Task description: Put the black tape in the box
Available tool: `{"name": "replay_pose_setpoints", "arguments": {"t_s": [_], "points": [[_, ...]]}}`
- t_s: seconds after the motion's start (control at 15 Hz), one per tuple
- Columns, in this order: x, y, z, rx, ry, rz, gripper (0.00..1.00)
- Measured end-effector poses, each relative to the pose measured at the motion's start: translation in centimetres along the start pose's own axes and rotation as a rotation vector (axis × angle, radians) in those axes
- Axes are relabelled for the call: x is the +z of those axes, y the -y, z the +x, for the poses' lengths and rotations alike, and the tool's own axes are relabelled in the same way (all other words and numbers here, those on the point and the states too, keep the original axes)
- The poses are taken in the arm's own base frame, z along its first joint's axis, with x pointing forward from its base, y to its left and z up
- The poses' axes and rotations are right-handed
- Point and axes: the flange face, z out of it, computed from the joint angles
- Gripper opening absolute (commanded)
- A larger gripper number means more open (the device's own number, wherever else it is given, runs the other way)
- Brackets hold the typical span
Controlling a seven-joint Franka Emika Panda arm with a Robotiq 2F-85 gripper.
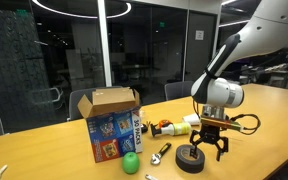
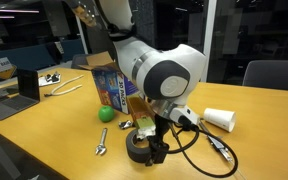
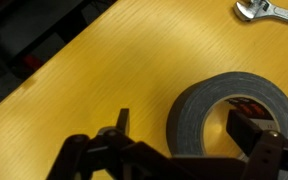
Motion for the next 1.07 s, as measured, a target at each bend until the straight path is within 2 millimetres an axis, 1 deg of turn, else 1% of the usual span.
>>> {"name": "replay_pose_setpoints", "arguments": {"t_s": [0.27,0.53,0.6,0.67,0.73,0.8,1.07], "points": [[0.7,1.1,0.9,-0.012,0.011,-0.009,1.0],[1.3,1.7,1.6,-0.016,0.017,-0.015,1.0],[1.4,1.7,1.7,-0.015,0.019,-0.016,0.75],[1.6,1.8,1.9,-0.016,0.02,-0.017,0.74],[1.7,1.8,2.0,-0.018,0.022,-0.018,0.68],[1.8,1.8,2.0,-0.019,0.023,-0.019,0.58],[2.0,1.7,2.1,-0.025,0.027,-0.022,0.29]]}}
